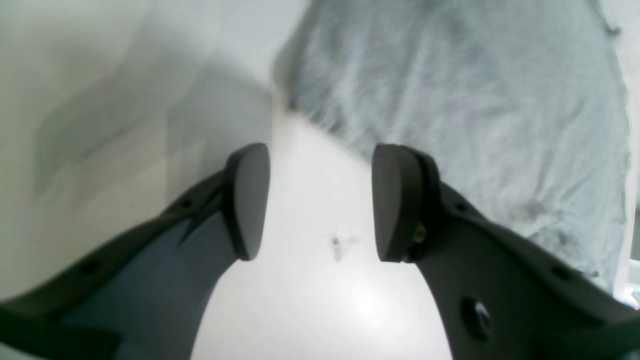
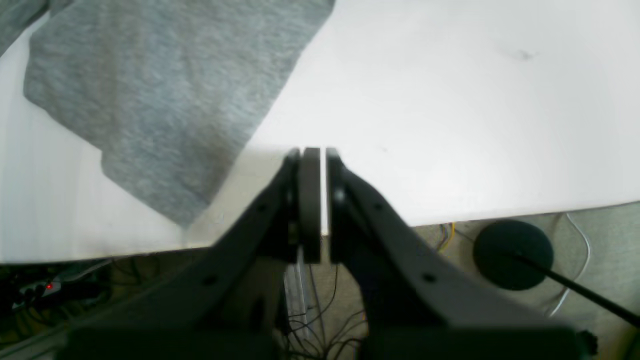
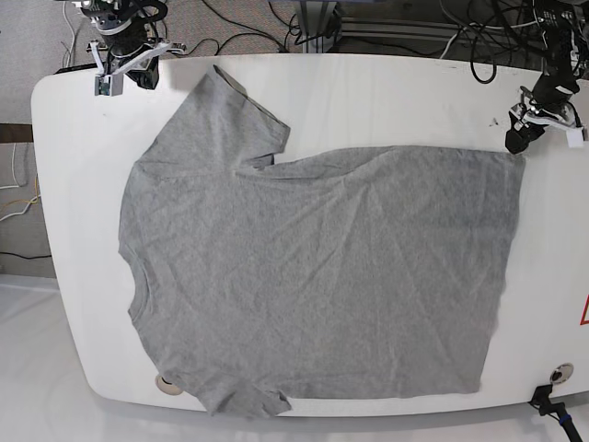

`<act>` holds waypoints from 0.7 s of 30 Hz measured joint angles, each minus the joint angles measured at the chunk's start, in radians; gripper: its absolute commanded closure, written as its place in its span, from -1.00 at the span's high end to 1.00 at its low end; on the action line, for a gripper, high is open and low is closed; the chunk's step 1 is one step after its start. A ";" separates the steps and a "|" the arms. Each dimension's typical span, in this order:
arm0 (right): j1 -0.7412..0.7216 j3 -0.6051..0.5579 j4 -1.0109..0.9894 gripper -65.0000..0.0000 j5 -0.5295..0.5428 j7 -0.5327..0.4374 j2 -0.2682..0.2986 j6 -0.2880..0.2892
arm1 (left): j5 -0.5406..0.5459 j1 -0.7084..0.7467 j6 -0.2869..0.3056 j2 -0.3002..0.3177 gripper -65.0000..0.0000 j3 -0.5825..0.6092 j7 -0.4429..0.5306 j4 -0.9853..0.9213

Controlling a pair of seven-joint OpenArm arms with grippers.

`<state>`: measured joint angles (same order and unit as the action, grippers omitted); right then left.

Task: Fold the T-shirt properly
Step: 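Move left gripper to the grey shirt's hem corner, right toward sleeve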

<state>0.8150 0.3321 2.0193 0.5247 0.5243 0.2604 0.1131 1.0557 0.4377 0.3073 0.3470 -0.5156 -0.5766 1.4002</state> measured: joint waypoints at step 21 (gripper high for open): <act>0.008 0.000 0.001 -1.00 0.001 -0.007 0.003 -0.004 | -0.008 -0.126 0.008 -0.030 -0.01 0.012 -0.082 -0.007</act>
<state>0.8234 0.3317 2.0205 0.5255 0.5171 0.2630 0.1089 1.0481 0.3122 0.3153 0.3168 -0.5037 -0.6586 1.3933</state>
